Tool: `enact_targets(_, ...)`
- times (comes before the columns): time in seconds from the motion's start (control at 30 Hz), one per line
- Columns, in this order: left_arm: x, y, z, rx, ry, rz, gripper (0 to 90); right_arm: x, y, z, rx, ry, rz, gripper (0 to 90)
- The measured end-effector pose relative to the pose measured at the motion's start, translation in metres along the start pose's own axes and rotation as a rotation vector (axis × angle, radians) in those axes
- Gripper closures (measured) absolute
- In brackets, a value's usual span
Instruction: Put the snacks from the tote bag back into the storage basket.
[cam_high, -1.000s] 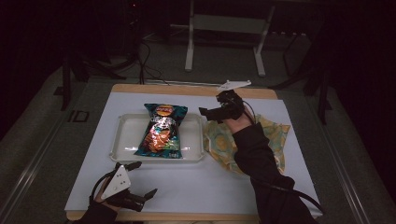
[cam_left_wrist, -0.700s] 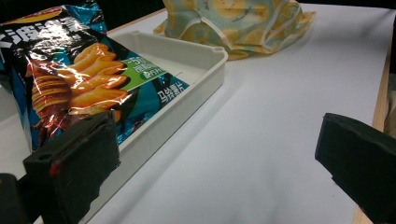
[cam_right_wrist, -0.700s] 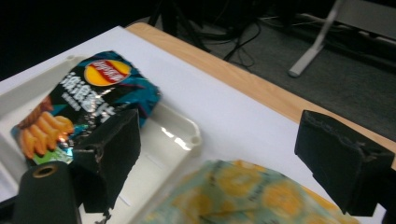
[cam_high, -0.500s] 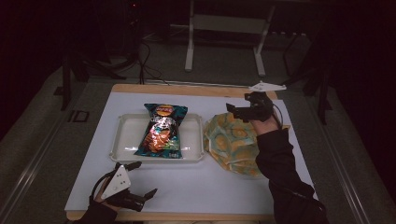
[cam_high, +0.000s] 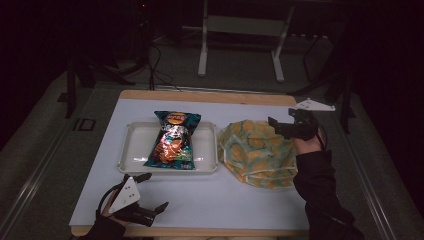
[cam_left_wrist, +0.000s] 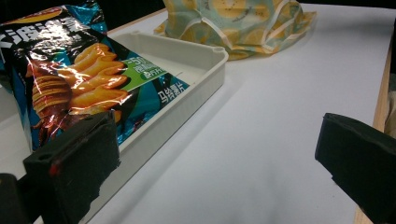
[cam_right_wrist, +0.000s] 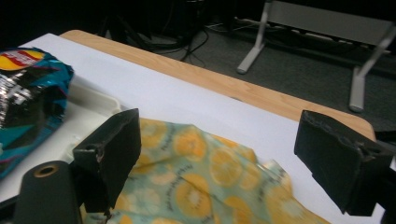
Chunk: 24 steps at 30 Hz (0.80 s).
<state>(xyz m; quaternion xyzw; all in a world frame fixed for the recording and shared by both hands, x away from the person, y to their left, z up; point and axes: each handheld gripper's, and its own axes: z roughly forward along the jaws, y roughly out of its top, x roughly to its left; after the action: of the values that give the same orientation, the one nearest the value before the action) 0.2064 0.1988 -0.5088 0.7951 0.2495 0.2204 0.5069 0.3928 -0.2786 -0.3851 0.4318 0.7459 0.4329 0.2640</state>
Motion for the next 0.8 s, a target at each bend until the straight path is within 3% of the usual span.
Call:
enact_targets(0.37, 0.000, 0.000, 0.000, 0.000, 0.000, 0.000, 0.3, -0.018, -0.031, -0.021, -0.024, -0.087, 0.009, 14.5)
enact_targets(0.6, 0.000, 0.000, 0.001, 0.002, 0.000, -0.002, 0.3, -0.032, -0.059, -0.030, -0.029, -0.098, 0.050, 14.5)
enact_targets(0.8, 0.000, 0.000, 0.001, 0.003, -0.001, -0.002, 0.3, -0.034, -0.077, -0.034, -0.053, -0.104, 0.036, 14.4)
